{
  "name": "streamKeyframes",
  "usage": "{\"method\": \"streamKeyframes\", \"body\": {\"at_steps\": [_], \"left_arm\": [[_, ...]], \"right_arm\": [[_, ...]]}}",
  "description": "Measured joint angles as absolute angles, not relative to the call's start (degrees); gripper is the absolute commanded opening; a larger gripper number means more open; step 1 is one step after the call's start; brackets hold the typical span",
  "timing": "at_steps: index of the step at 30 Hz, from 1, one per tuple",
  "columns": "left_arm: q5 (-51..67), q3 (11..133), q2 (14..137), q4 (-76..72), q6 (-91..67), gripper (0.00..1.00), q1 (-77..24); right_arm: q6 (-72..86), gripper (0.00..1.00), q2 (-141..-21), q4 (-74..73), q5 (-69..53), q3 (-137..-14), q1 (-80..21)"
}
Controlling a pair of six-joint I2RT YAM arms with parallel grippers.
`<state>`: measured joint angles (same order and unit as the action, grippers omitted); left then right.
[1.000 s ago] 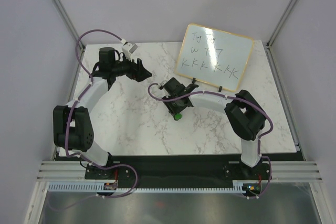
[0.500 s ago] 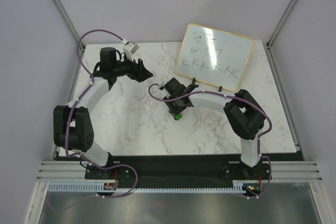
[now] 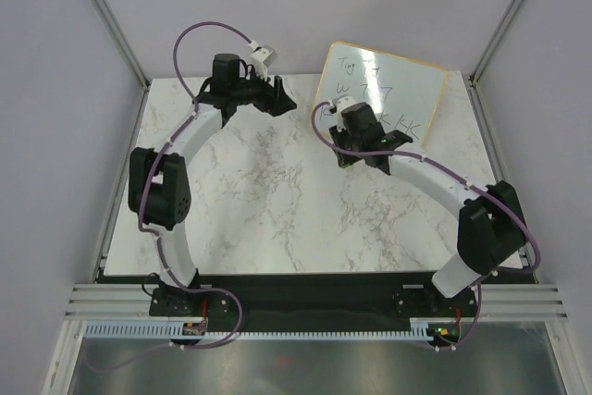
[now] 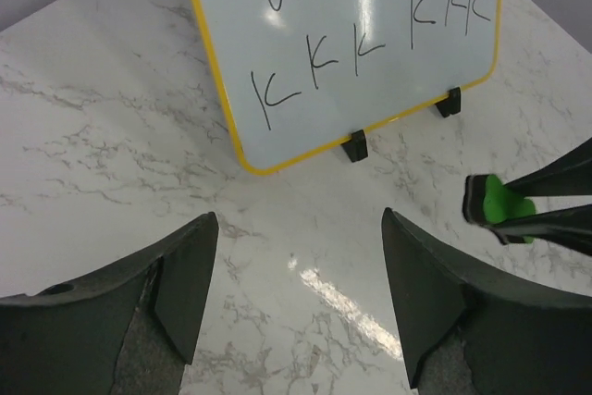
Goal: Erase the whiteboard
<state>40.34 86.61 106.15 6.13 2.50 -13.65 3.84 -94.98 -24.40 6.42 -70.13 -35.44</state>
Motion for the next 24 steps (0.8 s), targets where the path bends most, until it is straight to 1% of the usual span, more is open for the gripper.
{"method": "streamKeyframes", "body": {"at_steps": [6, 11, 18, 24], "left_arm": [[39.57, 106.26, 123.61, 7.29, -2.70, 0.84, -16.88], [41.06, 118.78, 134.67, 7.57, -4.89, 0.90, -17.37], [43.20, 124.75, 141.64, 6.20, -6.26, 0.90, -17.39], [45.54, 129.01, 147.57, 4.01, -10.63, 0.84, -17.74]], "right_arm": [[2.28, 0.00, -86.02, -17.82, 10.61, -69.76, -24.82], [0.69, 0.00, -84.25, -13.74, 9.52, -69.23, -20.40], [-0.32, 0.00, -84.44, -11.44, 9.26, -67.85, -16.12], [-1.21, 0.00, -84.47, -9.13, 9.32, -67.85, -16.01]]}}
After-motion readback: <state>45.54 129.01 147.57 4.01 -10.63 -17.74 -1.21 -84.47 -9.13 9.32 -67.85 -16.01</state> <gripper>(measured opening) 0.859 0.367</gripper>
